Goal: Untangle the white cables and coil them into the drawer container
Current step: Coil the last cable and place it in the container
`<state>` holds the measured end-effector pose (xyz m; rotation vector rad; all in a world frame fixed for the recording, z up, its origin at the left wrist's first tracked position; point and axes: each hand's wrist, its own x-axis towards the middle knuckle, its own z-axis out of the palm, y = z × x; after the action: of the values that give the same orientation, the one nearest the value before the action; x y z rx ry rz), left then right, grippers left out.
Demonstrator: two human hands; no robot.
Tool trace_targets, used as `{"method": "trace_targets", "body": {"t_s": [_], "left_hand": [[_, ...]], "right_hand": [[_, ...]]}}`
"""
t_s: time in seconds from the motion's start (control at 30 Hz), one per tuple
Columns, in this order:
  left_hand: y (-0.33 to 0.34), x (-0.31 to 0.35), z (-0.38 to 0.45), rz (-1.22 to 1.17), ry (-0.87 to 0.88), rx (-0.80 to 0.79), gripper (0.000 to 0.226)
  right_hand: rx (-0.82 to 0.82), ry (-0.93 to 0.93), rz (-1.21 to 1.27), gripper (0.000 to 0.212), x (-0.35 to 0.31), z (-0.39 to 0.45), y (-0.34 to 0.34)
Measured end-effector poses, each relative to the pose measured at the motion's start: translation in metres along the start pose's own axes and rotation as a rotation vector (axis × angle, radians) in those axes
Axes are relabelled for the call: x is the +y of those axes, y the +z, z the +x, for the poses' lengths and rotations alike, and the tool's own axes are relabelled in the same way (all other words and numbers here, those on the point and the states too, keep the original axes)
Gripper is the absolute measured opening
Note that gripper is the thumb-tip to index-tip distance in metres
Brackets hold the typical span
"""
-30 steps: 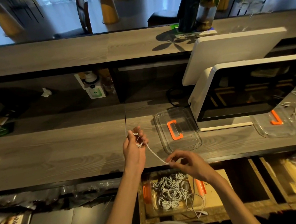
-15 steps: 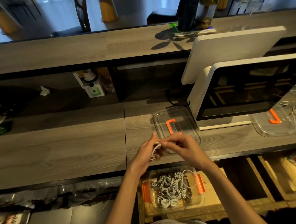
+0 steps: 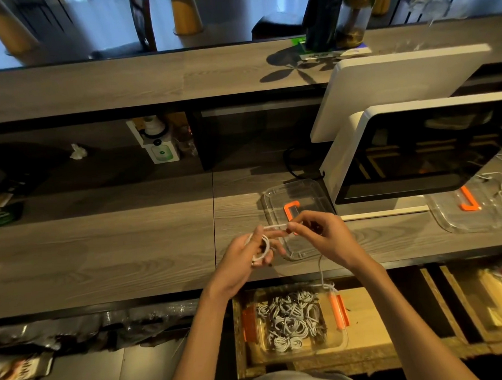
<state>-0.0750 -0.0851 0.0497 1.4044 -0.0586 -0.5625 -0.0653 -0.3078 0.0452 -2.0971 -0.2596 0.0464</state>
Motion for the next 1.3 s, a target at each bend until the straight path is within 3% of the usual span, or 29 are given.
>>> {"method": "trace_targets", "body": {"t_s": [0.13,0.37,0.47,0.6,0.7,0.83,0.9,1.03,1.13,1.3], "left_hand": [[-0.011,-0.005,0.008,-0.060,0.085,0.342,0.043],[-0.014,-0.001,0.016,-0.549,0.131,0.530,0.048],[-0.020,0.003,0.019,-0.771,0.158,0.581,0.042],[-0.020,-0.001,0.025,-0.677,0.148,0.606,0.034],[-0.018,-0.005,0.030,-0.412,0.129,0.602,0.034],[-0.012,-0.011,0.030,-0.016,-0.020,0.471,0.039],[-0.008,-0.011,0.028,0.044,-0.104,0.342,0.047],[0.000,-0.010,0.022,-0.123,-0.237,0.064,0.068],[0.003,-0.010,0.019,-0.204,-0.224,-0.118,0.072],[0.001,-0.006,0.011,-0.181,-0.131,-0.235,0.045]], "right_hand": [[-0.042,0.057,-0.039,0.024,0.015,-0.004,-0.003],[-0.146,0.105,-0.027,0.018,0.026,-0.015,0.014],[-0.131,0.181,0.093,0.012,0.031,-0.025,0.024],[-0.315,0.166,0.100,0.007,0.018,-0.033,0.028],[-0.437,0.092,0.155,0.012,0.003,-0.032,0.026],[-0.318,0.074,0.304,0.017,-0.011,-0.023,0.025],[-0.207,0.081,0.364,0.017,-0.016,-0.016,0.024],[-0.045,0.109,0.298,0.018,-0.017,0.000,0.027],[0.085,0.100,0.188,0.015,-0.012,0.006,0.029],[0.086,0.065,0.153,0.017,-0.007,0.004,0.026]]}}
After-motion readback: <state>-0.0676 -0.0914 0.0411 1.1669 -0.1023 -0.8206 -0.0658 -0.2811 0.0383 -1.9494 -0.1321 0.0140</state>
